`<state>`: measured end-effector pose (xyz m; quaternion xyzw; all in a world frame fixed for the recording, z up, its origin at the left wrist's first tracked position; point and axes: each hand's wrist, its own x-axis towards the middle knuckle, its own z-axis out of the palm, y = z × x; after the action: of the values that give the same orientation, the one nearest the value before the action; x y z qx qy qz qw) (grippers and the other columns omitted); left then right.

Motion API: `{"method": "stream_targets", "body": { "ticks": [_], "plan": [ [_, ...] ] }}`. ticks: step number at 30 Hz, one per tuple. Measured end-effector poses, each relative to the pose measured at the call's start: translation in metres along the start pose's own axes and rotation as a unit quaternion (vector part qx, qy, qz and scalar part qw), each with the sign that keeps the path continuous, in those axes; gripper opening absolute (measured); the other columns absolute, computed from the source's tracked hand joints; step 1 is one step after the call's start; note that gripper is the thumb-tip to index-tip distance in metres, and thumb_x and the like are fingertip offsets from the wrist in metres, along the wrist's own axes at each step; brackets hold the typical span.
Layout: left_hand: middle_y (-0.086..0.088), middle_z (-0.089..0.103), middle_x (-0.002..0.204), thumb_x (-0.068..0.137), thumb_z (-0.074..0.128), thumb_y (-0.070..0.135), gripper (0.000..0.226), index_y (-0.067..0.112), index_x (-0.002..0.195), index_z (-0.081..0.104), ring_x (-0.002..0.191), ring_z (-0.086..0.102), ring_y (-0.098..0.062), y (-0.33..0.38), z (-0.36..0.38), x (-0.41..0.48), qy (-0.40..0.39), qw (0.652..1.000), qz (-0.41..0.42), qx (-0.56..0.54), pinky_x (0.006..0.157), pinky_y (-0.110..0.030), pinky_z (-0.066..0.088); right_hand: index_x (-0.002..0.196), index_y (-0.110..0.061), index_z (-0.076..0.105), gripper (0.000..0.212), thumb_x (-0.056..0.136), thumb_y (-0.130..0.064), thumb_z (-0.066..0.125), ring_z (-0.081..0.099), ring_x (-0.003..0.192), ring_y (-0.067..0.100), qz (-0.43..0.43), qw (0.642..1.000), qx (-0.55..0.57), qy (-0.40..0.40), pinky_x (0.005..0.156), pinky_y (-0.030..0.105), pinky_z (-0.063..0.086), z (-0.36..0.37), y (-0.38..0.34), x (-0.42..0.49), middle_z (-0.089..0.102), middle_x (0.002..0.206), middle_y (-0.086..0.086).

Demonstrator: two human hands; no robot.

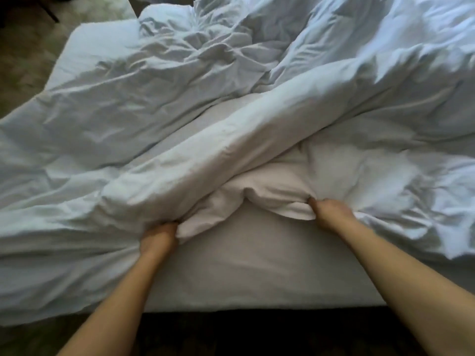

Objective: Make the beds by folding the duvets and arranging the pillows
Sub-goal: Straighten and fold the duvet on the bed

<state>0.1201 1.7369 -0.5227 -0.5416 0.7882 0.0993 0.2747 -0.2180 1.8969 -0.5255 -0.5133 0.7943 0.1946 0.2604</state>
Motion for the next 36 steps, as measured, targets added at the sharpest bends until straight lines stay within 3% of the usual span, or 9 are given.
{"method": "stream_targets", "body": {
  "ticks": [8, 12, 14, 15, 17, 19, 27, 32, 36],
  "plan": [
    [-0.005, 0.046, 0.141, 0.094, 0.036, 0.017, 0.041, 0.022, 0.133, 0.047, 0.128, 0.046, -0.021, -0.039, 0.032, -0.191, -0.158, 0.971, 0.129, 0.123, 0.104, -0.03, 0.037, 0.124, -0.011, 0.06, 0.057, 0.075, -0.039, 0.049, 0.056, 0.111, 0.017, -0.066, 0.976, 0.0, -0.209, 0.087, 0.022, 0.04, 0.034, 0.063, -0.192, 0.058, 0.128, 0.013],
    [-0.014, 0.06, 0.123, 0.09, 0.047, 0.01, 0.027, 0.018, 0.109, 0.065, 0.111, 0.057, -0.031, -0.058, -0.089, -0.192, 0.077, 0.996, 0.027, -0.041, 0.082, -0.035, 0.043, 0.111, -0.007, 0.063, 0.028, 0.087, -0.011, 0.049, 0.057, 0.11, 0.034, 0.023, 0.987, 0.077, 0.136, 0.087, 0.035, 0.044, -0.064, 0.124, -0.209, 0.06, 0.12, 0.021],
    [-0.025, 0.064, 0.102, 0.087, 0.054, 0.007, 0.013, 0.009, 0.093, 0.065, 0.091, 0.061, -0.042, -0.054, -0.106, -0.192, 0.306, 0.944, -0.012, -0.12, 0.066, -0.038, 0.039, 0.091, -0.001, 0.062, 0.021, 0.082, -0.01, 0.046, 0.062, 0.083, 0.045, 0.039, 0.89, 0.115, 0.438, 0.065, 0.04, 0.046, -0.089, 0.127, -0.209, 0.063, 0.09, 0.031],
    [-0.026, 0.064, 0.099, 0.086, 0.056, 0.007, 0.013, 0.007, 0.095, 0.064, 0.089, 0.062, -0.043, -0.044, -0.093, -0.202, 0.318, 0.942, -0.032, -0.103, 0.065, -0.039, 0.04, 0.09, -0.001, 0.061, 0.021, 0.082, -0.013, 0.045, 0.063, 0.078, 0.045, 0.048, 0.881, 0.102, 0.459, 0.061, 0.04, 0.045, -0.083, 0.114, -0.212, 0.062, 0.085, 0.031],
    [-0.018, 0.063, 0.115, 0.09, 0.052, 0.019, 0.024, 0.014, 0.11, 0.062, 0.104, 0.061, -0.036, -0.021, -0.037, -0.222, 0.095, 0.995, -0.005, -0.011, 0.081, -0.039, 0.047, 0.107, -0.009, 0.061, 0.026, 0.089, -0.02, 0.045, 0.062, 0.098, 0.038, 0.009, 0.978, 0.046, 0.205, 0.077, 0.04, 0.049, -0.035, 0.078, -0.224, 0.063, 0.108, 0.023],
    [-0.005, 0.056, 0.132, 0.092, 0.043, 0.03, 0.033, 0.024, 0.122, 0.058, 0.119, 0.054, -0.023, -0.018, 0.012, -0.226, -0.129, 0.987, 0.072, 0.064, 0.097, -0.031, 0.042, 0.115, -0.014, 0.06, 0.029, 0.089, -0.024, 0.052, 0.056, 0.114, 0.028, -0.053, 0.991, -0.018, -0.12, 0.094, 0.033, 0.046, 0.016, 0.061, -0.236, 0.057, 0.126, 0.013],
    [-0.023, 0.064, 0.104, 0.086, 0.055, 0.009, 0.012, 0.007, 0.096, 0.061, 0.092, 0.062, -0.04, -0.03, -0.116, -0.188, 0.28, 0.957, 0.049, -0.055, 0.073, -0.043, 0.049, 0.096, 0.003, 0.061, 0.016, 0.085, 0.002, 0.049, 0.061, 0.095, 0.043, 0.096, 0.931, 0.102, 0.336, 0.072, 0.042, 0.047, -0.104, 0.125, -0.259, 0.061, 0.101, 0.03],
    [-0.011, 0.029, 0.149, 0.094, 0.045, 0.023, 0.054, 0.027, 0.144, 0.027, 0.134, 0.036, -0.026, -0.007, -0.083, -0.194, -0.133, 0.973, 0.14, 0.123, 0.108, -0.034, 0.034, 0.134, 0.0, 0.047, 0.044, 0.092, -0.011, 0.052, 0.045, 0.128, 0.03, 0.09, 0.97, 0.119, -0.194, 0.102, 0.031, 0.039, -0.062, 0.102, -0.286, 0.045, 0.141, 0.017],
    [-0.011, 0.026, 0.15, 0.095, 0.04, 0.019, 0.057, 0.024, 0.148, 0.021, 0.134, 0.038, -0.027, 0.053, -0.111, -0.187, -0.108, 0.98, 0.154, 0.07, 0.109, -0.035, 0.034, 0.143, -0.016, 0.037, 0.048, 0.095, -0.013, 0.042, 0.037, 0.134, 0.023, 0.115, 0.963, 0.221, -0.108, 0.105, 0.028, 0.032, -0.059, 0.131, -0.318, 0.036, 0.149, 0.007]
  ]
}}
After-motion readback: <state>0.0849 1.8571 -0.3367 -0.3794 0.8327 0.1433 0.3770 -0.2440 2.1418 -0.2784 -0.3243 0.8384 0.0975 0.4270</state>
